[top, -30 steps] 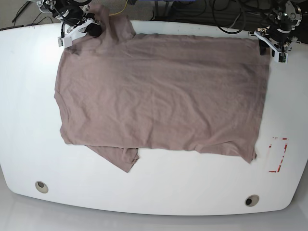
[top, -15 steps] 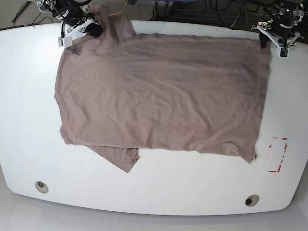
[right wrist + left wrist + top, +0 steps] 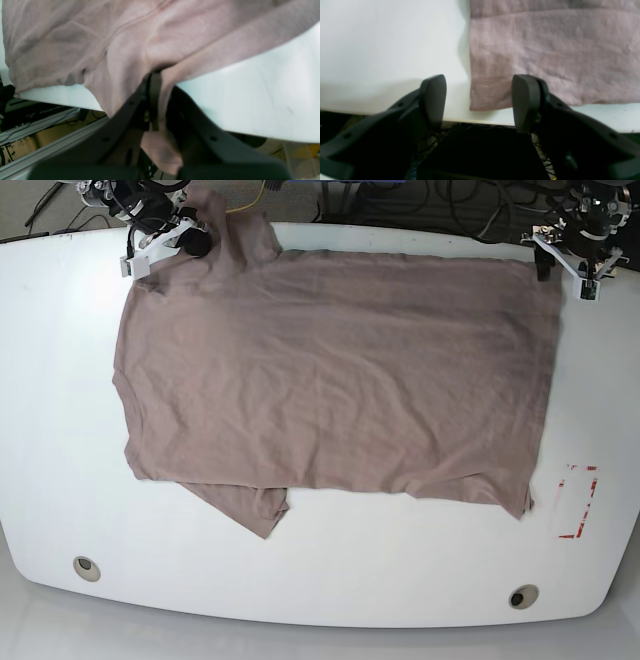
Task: Layout the t-shirt on the table in an organized manner, then fold the t-shirt properly
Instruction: 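Hold both shirt corners and tug them apart to straighten the edge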
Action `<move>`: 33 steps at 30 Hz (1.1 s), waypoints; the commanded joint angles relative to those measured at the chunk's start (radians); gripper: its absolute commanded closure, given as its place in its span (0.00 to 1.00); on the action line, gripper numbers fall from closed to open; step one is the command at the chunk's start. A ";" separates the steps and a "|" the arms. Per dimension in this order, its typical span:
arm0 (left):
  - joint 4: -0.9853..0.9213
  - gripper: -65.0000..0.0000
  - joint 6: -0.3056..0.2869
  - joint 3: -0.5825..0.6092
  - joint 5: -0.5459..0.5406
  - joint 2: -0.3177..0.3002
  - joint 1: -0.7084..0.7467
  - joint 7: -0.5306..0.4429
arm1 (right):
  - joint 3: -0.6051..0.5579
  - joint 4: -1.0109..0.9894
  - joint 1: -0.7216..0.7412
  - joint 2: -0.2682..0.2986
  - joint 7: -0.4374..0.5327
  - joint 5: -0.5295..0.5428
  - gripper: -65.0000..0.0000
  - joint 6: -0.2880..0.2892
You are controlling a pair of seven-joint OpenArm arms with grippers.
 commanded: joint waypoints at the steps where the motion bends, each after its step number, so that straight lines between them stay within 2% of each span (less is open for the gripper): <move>1: 0.012 0.40 0.000 -0.003 -0.009 -0.007 0.005 -0.017 | 0.003 0.009 -0.007 0.009 0.001 -0.008 1.00 -0.004; 16: -0.079 0.40 0.000 0.017 -0.009 -0.009 -0.001 -0.019 | 0.003 0.009 -0.007 0.010 0.001 -0.008 1.00 -0.004; 23: -0.079 0.41 0.000 0.071 -0.009 -0.010 0.003 -0.019 | 0.003 0.009 -0.008 0.010 0.001 -0.008 1.00 -0.004; 25: -0.079 0.47 0.000 0.075 -0.009 -0.009 0.003 -0.019 | 0.003 0.009 -0.008 0.010 0.001 -0.008 1.00 -0.004; 28: -0.080 0.61 0.000 0.077 -0.009 -0.009 0.003 -0.019 | 0.003 0.009 -0.008 0.010 0.001 -0.008 1.00 -0.004; 29: -0.080 0.72 0.000 0.077 -0.009 -0.007 0.003 -0.019 | 0.005 0.009 -0.008 0.010 0.001 -0.008 1.00 -0.004; 33: -0.080 0.95 0.000 0.078 -0.009 -0.007 0.002 -0.019 | 0.005 0.009 -0.008 0.010 0.001 -0.006 1.00 -0.004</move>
